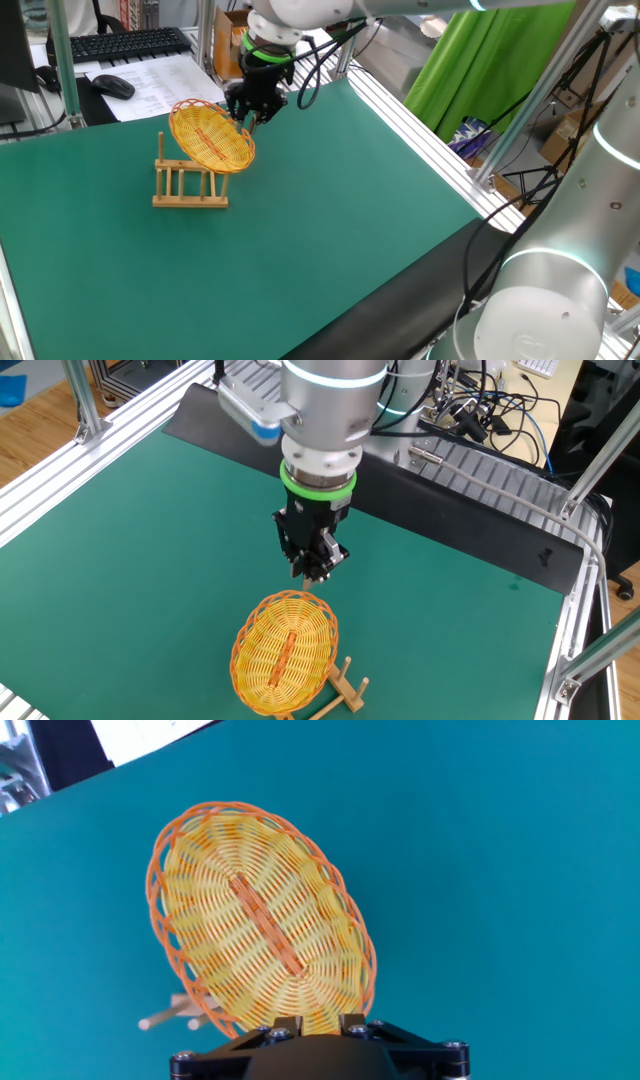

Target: Put the dish on the dish rack

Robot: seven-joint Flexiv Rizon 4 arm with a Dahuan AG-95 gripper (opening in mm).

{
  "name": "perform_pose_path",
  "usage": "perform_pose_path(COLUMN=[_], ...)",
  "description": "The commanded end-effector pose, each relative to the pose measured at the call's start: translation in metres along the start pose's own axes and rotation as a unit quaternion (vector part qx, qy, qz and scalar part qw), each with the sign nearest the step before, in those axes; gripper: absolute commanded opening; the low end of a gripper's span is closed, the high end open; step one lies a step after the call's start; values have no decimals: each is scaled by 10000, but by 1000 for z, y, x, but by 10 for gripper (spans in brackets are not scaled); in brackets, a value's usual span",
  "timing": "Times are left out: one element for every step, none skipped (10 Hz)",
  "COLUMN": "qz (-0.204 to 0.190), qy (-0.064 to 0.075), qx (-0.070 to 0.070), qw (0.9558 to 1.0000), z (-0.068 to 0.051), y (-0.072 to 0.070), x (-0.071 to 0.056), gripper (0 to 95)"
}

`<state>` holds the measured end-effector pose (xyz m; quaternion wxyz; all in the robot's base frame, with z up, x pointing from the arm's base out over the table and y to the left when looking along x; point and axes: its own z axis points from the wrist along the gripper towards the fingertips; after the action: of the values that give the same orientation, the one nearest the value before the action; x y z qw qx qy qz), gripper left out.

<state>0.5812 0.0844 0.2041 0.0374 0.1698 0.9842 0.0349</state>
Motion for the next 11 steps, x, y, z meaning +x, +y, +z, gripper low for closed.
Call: perform_pose_path(qz=[-52,-53,72,128,180,216,258,321,472,526,552], qy=[-22,96,211,245,284,358,471,519,637,692,706], qx=[220,346,340,352,382,424,467,487,495,506,512], qw=[9997,9993,9992,9990,9987,9982,9975,9969,9956,9949,9947], z=[0,0,0,0,0,0,0,0,0,0,0], y=[-1,-1,-1,-1,-1,-1,-1,-1,-1,-1,-1], x=[0,0,0,0,0,0,0,0,0,0,0], gripper=[190,190,190,190,190,190,0,0,0,0,0])
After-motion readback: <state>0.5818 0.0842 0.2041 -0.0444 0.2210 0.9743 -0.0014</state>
